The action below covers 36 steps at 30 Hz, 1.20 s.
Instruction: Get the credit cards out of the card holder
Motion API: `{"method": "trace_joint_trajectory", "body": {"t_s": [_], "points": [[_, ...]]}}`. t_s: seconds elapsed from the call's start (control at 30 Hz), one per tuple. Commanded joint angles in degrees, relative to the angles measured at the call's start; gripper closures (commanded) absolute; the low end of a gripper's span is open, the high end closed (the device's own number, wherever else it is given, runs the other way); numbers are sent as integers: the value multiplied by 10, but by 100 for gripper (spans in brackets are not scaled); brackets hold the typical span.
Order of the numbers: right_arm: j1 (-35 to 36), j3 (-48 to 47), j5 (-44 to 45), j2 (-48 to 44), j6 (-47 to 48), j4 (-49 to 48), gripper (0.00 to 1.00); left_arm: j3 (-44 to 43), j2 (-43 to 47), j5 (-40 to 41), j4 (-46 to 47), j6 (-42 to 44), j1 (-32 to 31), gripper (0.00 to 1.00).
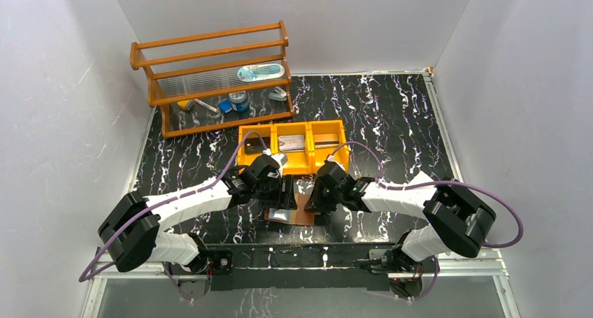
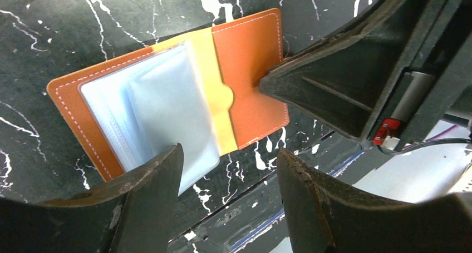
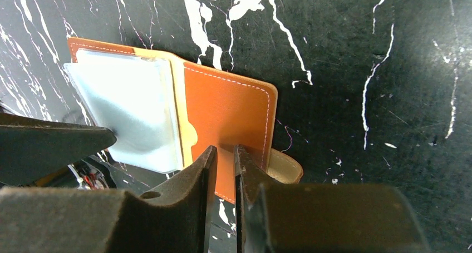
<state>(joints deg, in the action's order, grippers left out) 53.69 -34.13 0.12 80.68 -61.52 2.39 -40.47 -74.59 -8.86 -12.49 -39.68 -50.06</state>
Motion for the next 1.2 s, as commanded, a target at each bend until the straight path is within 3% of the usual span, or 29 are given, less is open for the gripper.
{"method": "trace_joint_trajectory", "body": {"t_s": [0.0, 0.2, 0.33, 0.6, 1.0, 1.17], "points": [[-1, -16, -4, 7, 0, -19, 74, -7, 2, -19, 14, 0, -2, 40], [-2, -13, -1, 6, 0, -16, 74, -35, 36, 73, -61, 17, -3, 33], [-2, -11, 4, 5, -1, -15, 74, -38, 46, 94, -72, 20, -3, 29], [-3, -7, 5, 4, -4, -17, 74, -17, 7, 44, -28, 6, -3, 29], [-6, -1, 3, -2, -6, -19, 73, -12, -9, 57, -25, 7, -2, 29], [-6, 4, 0, -4, -9, -24, 73, -13, -14, 1, 6, 9, -3, 37]]}}
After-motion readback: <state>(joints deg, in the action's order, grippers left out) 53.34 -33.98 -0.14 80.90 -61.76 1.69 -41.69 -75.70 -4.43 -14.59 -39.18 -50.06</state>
